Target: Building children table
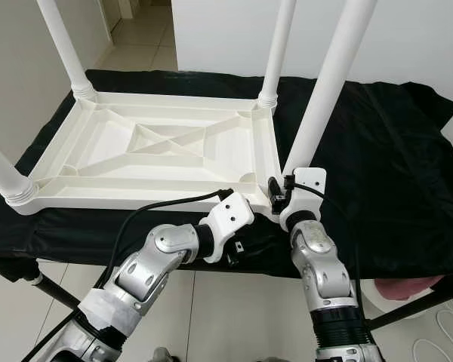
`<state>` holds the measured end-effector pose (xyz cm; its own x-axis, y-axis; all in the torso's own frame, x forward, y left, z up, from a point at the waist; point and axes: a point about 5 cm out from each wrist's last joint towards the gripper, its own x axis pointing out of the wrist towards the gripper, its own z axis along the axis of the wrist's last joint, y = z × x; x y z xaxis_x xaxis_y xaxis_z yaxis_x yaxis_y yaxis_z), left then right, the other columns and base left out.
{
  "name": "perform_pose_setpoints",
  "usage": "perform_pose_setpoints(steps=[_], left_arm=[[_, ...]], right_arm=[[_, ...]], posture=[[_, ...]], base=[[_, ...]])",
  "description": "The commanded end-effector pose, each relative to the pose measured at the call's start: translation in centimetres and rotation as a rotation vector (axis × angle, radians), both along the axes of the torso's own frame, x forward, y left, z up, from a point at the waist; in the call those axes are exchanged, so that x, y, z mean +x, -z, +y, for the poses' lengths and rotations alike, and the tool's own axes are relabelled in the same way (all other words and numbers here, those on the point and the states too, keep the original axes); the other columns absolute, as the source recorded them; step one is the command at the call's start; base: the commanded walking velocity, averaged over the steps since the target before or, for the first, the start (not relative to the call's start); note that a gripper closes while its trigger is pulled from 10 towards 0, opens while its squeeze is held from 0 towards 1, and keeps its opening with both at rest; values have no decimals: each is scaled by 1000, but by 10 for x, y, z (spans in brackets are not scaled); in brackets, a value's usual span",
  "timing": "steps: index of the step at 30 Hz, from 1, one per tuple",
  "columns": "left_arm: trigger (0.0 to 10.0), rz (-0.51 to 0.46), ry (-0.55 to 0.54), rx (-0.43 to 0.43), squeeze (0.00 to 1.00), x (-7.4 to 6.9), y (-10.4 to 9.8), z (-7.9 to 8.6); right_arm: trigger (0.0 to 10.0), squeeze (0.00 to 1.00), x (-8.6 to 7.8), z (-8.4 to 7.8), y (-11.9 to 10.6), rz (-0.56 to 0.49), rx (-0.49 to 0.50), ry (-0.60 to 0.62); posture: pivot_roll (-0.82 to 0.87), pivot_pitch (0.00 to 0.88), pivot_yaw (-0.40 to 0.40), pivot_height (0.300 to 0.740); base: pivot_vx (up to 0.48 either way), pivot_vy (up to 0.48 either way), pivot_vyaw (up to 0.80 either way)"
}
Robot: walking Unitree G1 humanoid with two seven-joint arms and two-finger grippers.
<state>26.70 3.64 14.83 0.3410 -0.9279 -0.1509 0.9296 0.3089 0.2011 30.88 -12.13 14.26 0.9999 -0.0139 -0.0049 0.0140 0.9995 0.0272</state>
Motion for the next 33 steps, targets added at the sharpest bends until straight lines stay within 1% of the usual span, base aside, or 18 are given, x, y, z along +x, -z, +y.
perform_pose_setpoints(steps=[1, 3, 4, 12, 13, 14, 15, 17, 18, 21, 22, 24, 25, 26, 27, 28, 30, 33], left_arm=[[10000, 17, 31, 21, 0, -4, 5, -1], [10000, 16, 32, 21, 0, -3, 5, -2], [10000, 15, 32, 20, 0, -3, 5, -2], [10000, 12, 29, 18, 0, -3, 5, -2], [10000, 14, 28, 17, 0, -3, 5, -2], [10000, 14, 28, 17, 0, -3, 5, -2], [10000, 16, 26, 15, 0, -3, 5, -2], [10000, 16, 26, 15, 0, -3, 5, -2], [10000, 16, 26, 14, 0, -3, 5, -2], [10000, 16, 25, 14, 0, -3, 5, -2], [10000, 13, 20, 16, 0, -2, 4, -1], [10000, 13, 20, 16, 0, -2, 4, -1], [10000, 12, 17, 16, 0, -1, 4, 0], [10000, 12, 17, 16, 0, -1, 4, 0], [10000, 10, 13, 16, 0, 0, 4, 0], [10000, 10, 13, 16, 0, 0, 4, 0], [10000, 9, 10, 13, 0, 1, 3, -1], [10000, 9, 10, 13, 0, 1, 3, -1]], right_arm=[[10000, 0, 0, -4, 3, 19, 1, 25], [10000, 0, 0, -6, 0, 4, -2, 20], [10000, 1000, 1, -7, -3, -17, -6, 10], [10000, 1000, 0, -11, -6, -71, -45, -25], [10000, 1000, -2, -10, 0, -66, -48, -121], [10000, 1000, -2, -10, 0, -66, -48, -121], [10000, 310, -2, -10, 0, -74, -39, -170], [10000, 310, -2, -10, 0, -74, -39, -170], [10000, 0, -2, -11, 0, -77, -24, -227], [10000, 0, -1, -12, -1, -79, -13, -261], [10000, 0, 4, -18, -8, -100, -59, -412], [10000, 0, 4, -18, -8, -100, -59, -412], [10000, 0, 6, -20, -10, -108, -91, -472], [10000, 0, 6, -20, -10, -108, -91, -472], [10000, 0, 10, -23, -12, -111, -125, -529], [10000, 0, 10, -23, -12, -111, -125, -529], [10000, 0, 17, -27, -14, -101, -156, -597], [10000, 0, 17, -27, -14, -101, -156, -597]], posture=[[-115, 29, 8, 740], [-116, 24, 5, 740], [-115, 23, 3, 740], [-115, 23, 3, 740], [-115, 23, 3, 740], [-115, 23, 3, 740], [-115, 23, 3, 740], [-115, 23, 3, 740], [-115, 23, 3, 740], [-115, 23, 3, 740], [-118, 27, 8, 740], [-118, 27, 8, 740], [-122, 33, 13, 740], [-122, 33, 13, 740], [-122, 34, 14, 740], [-122, 34, 14, 740], [-122, 34, 14, 740], [-122, 34, 14, 740]], base=[[0, 0, 0], [0, 0, 0], [0, 0, 0], [0, 0, 0], [0, 0, 0], [0, 0, 0], [0, 0, 0], [0, 0, 0], [0, 0, 0], [0, 0, 0], [0, 0, 0], [0, 0, 0], [0, 0, 0], [0, 0, 0], [0, 0, 0], [0, 0, 0], [0, 0, 0], [0, 0, 0]])
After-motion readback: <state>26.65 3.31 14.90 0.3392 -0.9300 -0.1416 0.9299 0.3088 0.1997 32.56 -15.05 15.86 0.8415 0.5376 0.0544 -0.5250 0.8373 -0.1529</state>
